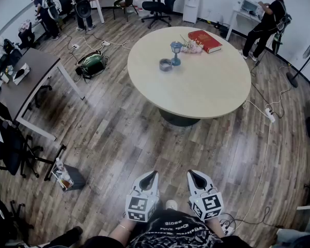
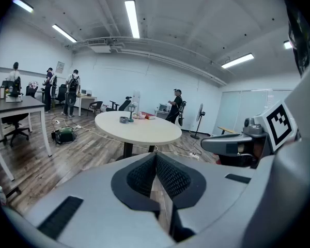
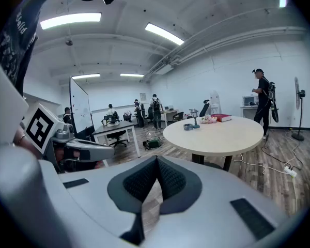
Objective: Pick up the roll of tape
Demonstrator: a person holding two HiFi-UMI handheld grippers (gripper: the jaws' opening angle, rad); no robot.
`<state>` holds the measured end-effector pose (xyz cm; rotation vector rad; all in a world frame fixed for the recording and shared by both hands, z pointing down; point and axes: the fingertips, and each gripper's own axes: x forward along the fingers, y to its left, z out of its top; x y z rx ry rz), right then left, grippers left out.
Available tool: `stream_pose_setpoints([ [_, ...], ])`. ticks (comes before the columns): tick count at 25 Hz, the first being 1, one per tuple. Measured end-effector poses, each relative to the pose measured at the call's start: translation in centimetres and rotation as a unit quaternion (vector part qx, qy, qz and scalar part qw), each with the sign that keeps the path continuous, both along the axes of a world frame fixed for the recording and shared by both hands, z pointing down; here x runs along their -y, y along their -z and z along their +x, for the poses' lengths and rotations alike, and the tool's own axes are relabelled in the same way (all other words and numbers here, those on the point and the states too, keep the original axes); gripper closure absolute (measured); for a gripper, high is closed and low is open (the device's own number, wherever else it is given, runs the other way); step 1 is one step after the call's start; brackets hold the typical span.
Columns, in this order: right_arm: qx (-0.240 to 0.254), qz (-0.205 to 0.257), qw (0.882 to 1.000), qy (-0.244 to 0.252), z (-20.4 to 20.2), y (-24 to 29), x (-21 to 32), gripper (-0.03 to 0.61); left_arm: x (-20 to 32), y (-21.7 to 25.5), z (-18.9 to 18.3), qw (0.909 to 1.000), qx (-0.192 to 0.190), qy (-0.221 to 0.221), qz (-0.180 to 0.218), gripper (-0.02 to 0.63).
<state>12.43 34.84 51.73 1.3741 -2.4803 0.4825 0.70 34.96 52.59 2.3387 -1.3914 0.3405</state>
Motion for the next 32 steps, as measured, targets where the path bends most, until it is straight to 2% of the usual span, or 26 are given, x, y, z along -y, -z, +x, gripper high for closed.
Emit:
stream_pose_setpoints([
  [11, -0.011, 0.011, 1.0, 0.015, 0.9, 0.1, -4.6, 0.572, -4.8, 0.5, 1.8, 0.9999, 0.001, 0.007, 0.016, 0.592],
  [15, 0.012, 0.011, 1.0, -0.007, 1.7, 0.4, -4.6, 0.57, -5.2, 0.9, 2.3, 0.9998, -0.001, 0.003, 0.02, 0.592],
  [16, 0.017, 0.009, 1.0, -0.007, 1.8, 0.4, -4.6, 0.556, -5.3, 0.9, 2.4, 0.9998, 0.0, 0.003, 0.02, 0.592],
  [18, 0.019, 0.012, 1.0, -0.002, 1.8, 0.5, -4.7, 0.479, -5.4, 1.0, 2.3, 0.9997, 0.001, 0.006, 0.022, 0.592],
  [23, 0.019, 0.017, 1.0, 0.005, 1.6, 0.5, -5.1, 0.372, -5.8, 1.2, 1.9, 0.9994, -0.013, 0.014, 0.03, 0.585],
  [24, 0.017, 0.014, 1.0, 0.011, 1.4, 0.4, -5.2, 0.361, -5.8, 1.1, 1.7, 0.9994, -0.013, 0.014, 0.03, 0.567],
  [28, 0.016, 0.008, 0.999, 0.028, 0.3, 0.1, -5.1, 0.274, -5.6, 0.8, 1.3, 0.9995, -0.018, 0.004, 0.024, 0.38],
  [32, 0.01, 0.008, 1.0, 0.023, -0.4, 0.0, -4.6, 0.221, -4.9, 0.5, 0.9, 0.9996, -0.021, -0.002, 0.02, 0.308],
])
